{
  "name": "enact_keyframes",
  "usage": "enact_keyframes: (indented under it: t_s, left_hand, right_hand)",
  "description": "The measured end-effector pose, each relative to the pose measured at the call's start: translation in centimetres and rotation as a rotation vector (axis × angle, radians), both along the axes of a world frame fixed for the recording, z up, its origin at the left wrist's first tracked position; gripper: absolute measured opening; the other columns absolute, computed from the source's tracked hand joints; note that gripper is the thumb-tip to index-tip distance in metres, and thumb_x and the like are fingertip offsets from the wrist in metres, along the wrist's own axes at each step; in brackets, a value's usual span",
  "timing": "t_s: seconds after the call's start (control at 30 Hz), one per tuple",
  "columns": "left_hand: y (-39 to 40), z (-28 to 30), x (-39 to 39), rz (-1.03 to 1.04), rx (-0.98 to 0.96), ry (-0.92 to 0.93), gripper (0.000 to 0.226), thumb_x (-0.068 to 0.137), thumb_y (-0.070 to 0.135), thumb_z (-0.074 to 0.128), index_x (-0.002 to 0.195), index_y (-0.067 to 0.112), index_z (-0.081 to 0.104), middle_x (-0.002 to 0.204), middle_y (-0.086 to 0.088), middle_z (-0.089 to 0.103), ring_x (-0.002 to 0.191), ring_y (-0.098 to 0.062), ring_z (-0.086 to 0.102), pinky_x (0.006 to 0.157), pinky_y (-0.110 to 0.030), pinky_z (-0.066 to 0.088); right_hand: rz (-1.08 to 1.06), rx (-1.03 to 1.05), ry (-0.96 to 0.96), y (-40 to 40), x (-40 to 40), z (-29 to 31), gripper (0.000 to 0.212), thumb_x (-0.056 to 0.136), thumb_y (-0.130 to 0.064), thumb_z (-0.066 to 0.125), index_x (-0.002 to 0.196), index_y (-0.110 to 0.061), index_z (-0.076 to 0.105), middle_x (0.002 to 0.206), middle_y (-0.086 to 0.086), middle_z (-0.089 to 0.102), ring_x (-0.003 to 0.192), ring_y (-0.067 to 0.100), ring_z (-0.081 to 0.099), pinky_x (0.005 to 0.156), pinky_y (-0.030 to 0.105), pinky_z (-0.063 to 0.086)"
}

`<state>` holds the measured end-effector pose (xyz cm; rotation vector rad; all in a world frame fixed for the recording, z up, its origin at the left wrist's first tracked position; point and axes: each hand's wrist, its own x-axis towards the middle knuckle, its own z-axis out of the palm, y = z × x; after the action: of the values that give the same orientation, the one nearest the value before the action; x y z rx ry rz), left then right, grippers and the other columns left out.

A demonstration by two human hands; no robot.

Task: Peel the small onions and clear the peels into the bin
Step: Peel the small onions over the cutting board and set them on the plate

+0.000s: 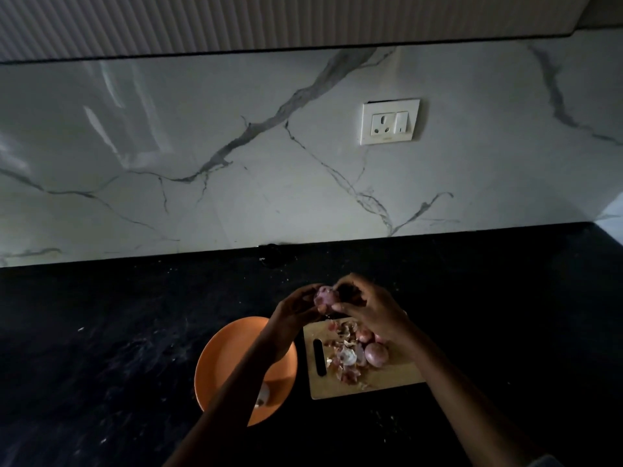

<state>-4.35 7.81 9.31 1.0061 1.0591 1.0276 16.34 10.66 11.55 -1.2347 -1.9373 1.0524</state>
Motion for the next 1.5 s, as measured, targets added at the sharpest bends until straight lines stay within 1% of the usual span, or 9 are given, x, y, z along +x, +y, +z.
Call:
enact_keyframes:
  t_s: [0.07, 0.23, 0.43, 0.67, 0.77, 0.9, 1.13, 1.37, 1.5]
  left_hand:
    - [0.1, 0.0, 0.0, 0.003, 0.004, 0.002, 0.056, 0.083, 0.010, 0.071, 0.136, 0.005, 0.054, 0.128, -0.016, 0.066, 0.121, -0.035, 0.061, 0.105, -0.049, 0.048]
    - [0.0, -0.1, 0.0, 0.002, 0.001, -0.025, 0.056, 0.082, 0.008, 0.071, 0.135, 0.005, 0.054, 0.128, -0.016, 0.066, 0.120, -0.032, 0.062, 0.103, -0.043, 0.051]
    - [0.1, 0.0, 0.4, 0.039, 0.025, -0.002, 0.052, 0.083, -0.010, 0.068, 0.133, 0.000, 0.054, 0.123, -0.021, 0.066, 0.113, -0.030, 0.066, 0.093, -0.040, 0.057]
    - [0.5, -0.5, 1.0, 0.068, 0.015, 0.026, 0.047, 0.084, -0.015, 0.066, 0.126, 0.006, 0.058, 0.115, -0.014, 0.069, 0.103, -0.021, 0.070, 0.082, -0.029, 0.057]
    - [0.5, -0.6, 1.1, 0.058, 0.023, 0.047, 0.047, 0.084, -0.013, 0.067, 0.125, 0.008, 0.060, 0.112, -0.008, 0.072, 0.105, -0.022, 0.069, 0.083, -0.030, 0.057]
    - [0.6, -0.8, 0.9, 0.086, 0.019, 0.020, 0.048, 0.085, -0.012, 0.067, 0.130, 0.001, 0.056, 0.119, -0.019, 0.067, 0.107, -0.027, 0.067, 0.087, -0.037, 0.058]
    - [0.6, -0.5, 1.0, 0.095, 0.035, 0.033, 0.046, 0.082, -0.013, 0.069, 0.125, -0.001, 0.058, 0.108, -0.016, 0.069, 0.097, -0.024, 0.069, 0.082, -0.032, 0.059]
    - [0.3, -0.6, 1.3, 0.096, 0.039, 0.062, 0.047, 0.078, -0.009, 0.075, 0.119, 0.010, 0.063, 0.108, -0.007, 0.074, 0.101, -0.020, 0.071, 0.084, -0.030, 0.057]
    - [0.0, -0.8, 1.4, 0.089, 0.013, 0.053, 0.046, 0.079, -0.010, 0.073, 0.117, 0.013, 0.063, 0.105, -0.004, 0.075, 0.100, -0.017, 0.071, 0.086, -0.029, 0.057]
  right_hand:
    - [0.011, 0.007, 0.003, -0.1, -0.2, 0.1, 0.030, 0.086, -0.027, 0.078, 0.108, -0.040, 0.062, 0.108, -0.022, 0.067, 0.101, -0.008, 0.063, 0.083, 0.011, 0.050]
    - [-0.021, -0.011, 0.032, 0.0, -0.2, -0.5, 0.018, 0.086, -0.029, 0.078, 0.091, -0.037, 0.063, 0.095, -0.018, 0.069, 0.092, 0.001, 0.067, 0.082, 0.027, 0.055]
    - [-0.111, -0.055, 0.121, -0.4, -1.0, -0.6, 0.031, 0.086, -0.043, 0.075, 0.114, -0.034, 0.067, 0.108, -0.019, 0.069, 0.104, -0.008, 0.062, 0.085, 0.012, 0.049]
    - [-0.316, 0.002, 0.098, -0.1, -1.5, -1.0, 0.008, 0.094, -0.027, 0.068, 0.089, -0.021, 0.072, 0.084, -0.009, 0.071, 0.079, -0.003, 0.063, 0.072, 0.019, 0.048]
    - [-0.345, 0.029, 0.069, 0.1, -1.3, -1.3, 0.008, 0.094, -0.024, 0.069, 0.089, -0.018, 0.072, 0.083, -0.010, 0.069, 0.078, -0.005, 0.061, 0.069, 0.013, 0.044]
    - [-0.337, -0.016, 0.143, 0.4, -1.0, -1.7, 0.009, 0.094, -0.017, 0.068, 0.097, -0.022, 0.074, 0.094, -0.010, 0.074, 0.091, 0.002, 0.067, 0.078, 0.015, 0.049]
    - [-0.170, -0.165, 0.182, -0.1, -1.3, -1.7, 0.026, 0.090, -0.044, 0.071, 0.112, -0.031, 0.071, 0.107, -0.013, 0.073, 0.102, -0.004, 0.065, 0.088, 0.019, 0.052]
    - [-0.329, -0.112, 0.210, 0.0, -1.7, -2.0, 0.016, 0.092, -0.034, 0.070, 0.087, -0.019, 0.075, 0.080, -0.007, 0.073, 0.081, 0.004, 0.068, 0.072, 0.024, 0.049]
    - [-0.380, -0.071, 0.126, 0.2, -1.6, -2.5, 0.018, 0.092, -0.032, 0.070, 0.091, -0.015, 0.075, 0.085, -0.006, 0.073, 0.083, 0.007, 0.068, 0.073, 0.024, 0.050]
